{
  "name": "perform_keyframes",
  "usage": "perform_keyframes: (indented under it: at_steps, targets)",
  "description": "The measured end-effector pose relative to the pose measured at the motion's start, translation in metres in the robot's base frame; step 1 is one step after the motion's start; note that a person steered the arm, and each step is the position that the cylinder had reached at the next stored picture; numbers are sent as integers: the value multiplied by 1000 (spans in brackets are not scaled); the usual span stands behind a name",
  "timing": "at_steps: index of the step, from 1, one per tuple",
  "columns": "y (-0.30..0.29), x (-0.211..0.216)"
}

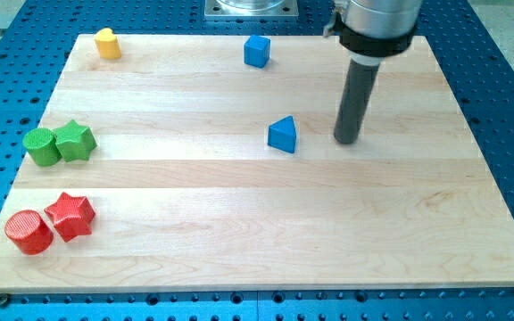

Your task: Push the triangle into the cube

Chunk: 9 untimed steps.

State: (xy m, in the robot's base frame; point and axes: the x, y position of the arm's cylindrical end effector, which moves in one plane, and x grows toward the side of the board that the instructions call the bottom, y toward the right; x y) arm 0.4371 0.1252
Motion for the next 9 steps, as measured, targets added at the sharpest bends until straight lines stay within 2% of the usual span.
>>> perform_keyframes:
  at_steps: [1, 2, 3, 5, 7, 9]
  targets:
    - [-103, 20]
    - [-121, -42]
    - [-130, -109]
    - [-64, -78]
    - [-72, -149]
    - [-110, -145]
